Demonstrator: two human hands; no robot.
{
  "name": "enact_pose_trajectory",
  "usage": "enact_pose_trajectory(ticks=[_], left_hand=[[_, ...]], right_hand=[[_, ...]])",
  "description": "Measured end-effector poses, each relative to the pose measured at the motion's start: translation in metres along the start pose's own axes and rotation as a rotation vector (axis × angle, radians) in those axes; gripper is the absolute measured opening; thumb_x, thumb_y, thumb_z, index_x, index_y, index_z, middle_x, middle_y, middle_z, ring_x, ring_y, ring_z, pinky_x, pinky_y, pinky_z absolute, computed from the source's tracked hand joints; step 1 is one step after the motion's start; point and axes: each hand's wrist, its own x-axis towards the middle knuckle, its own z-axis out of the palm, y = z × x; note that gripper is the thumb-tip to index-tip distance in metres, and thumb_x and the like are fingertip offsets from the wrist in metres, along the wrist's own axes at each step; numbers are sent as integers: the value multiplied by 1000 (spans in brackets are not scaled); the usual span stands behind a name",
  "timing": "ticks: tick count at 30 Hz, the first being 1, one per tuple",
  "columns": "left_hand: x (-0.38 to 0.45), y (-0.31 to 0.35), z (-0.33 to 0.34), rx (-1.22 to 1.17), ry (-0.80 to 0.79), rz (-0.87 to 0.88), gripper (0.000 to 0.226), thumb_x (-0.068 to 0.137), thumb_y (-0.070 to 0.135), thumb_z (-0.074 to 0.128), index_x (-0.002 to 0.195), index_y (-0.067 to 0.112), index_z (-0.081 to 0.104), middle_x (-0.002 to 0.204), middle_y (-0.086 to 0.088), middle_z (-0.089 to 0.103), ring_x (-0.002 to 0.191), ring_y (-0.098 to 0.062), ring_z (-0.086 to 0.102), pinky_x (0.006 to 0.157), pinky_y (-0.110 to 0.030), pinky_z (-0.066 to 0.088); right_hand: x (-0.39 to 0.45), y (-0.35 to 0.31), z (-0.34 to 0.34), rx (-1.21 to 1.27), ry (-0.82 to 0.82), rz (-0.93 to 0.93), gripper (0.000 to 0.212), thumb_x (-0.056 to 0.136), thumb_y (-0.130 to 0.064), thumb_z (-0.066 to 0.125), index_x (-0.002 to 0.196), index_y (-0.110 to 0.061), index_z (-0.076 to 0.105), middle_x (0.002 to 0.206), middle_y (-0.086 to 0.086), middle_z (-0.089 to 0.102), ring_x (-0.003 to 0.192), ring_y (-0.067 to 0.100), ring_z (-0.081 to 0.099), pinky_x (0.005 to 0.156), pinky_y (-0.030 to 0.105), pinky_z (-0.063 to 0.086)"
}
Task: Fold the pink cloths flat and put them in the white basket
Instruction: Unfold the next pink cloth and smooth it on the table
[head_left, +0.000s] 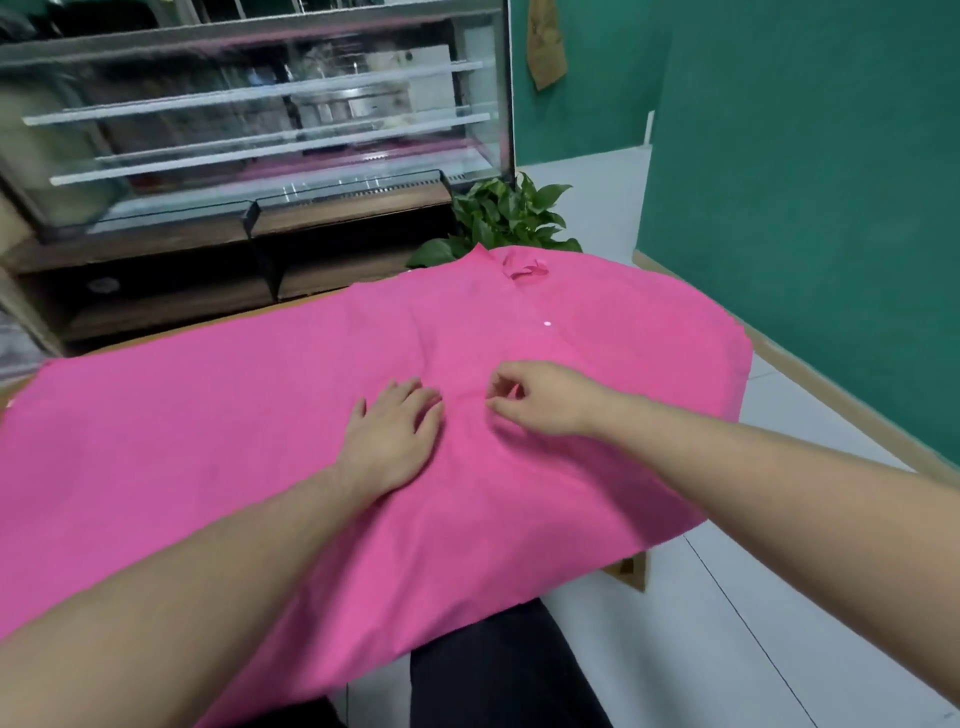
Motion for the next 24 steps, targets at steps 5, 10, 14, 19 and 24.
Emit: enact_pose_trajectory(ticks=[5,10,14,19,24], left_hand=[[-2,-49,-11,-15,-121,-203,53,100,61,20,151,45,27,165,10,8,152,-21,8,117,-65,8],[-18,-88,-13,-77,-71,-188,57,100,61,16,155,45,12,166,9,7,152,-11,9,118,-63,3],[-20,-110,-17,21,-163,-247,57,98,63,4,153,51,3,164,18,1,153,-20,-3,113,-70,-8],[-1,-141,-29,37,-203,-333,58,96,65,0,152,54,8,164,16,-7,152,-24,-12,109,-73,-14],[24,-186,-36,43,-138,-394,62,95,68,4,154,49,10,165,12,-7,153,-21,-5,114,-70,-4]], right_hand=[[44,-41,43,-78,-37,-110,43,95,-33,57,137,-25,55,140,-1,56,129,18,50,110,31,38],[80,-74,73,-243,-20,-224,54,101,-45,45,151,-31,35,161,0,27,150,21,19,123,38,15],[106,-87,88,-388,-104,-187,55,103,-55,26,155,-36,23,165,-5,12,153,21,3,123,47,3],[142,-88,95,-421,-228,-74,54,100,-62,11,152,-49,19,165,-13,7,153,18,-2,121,55,-5],[183,-93,92,-377,-160,-68,53,102,-57,16,152,-44,27,162,-10,25,151,21,16,121,55,0]])
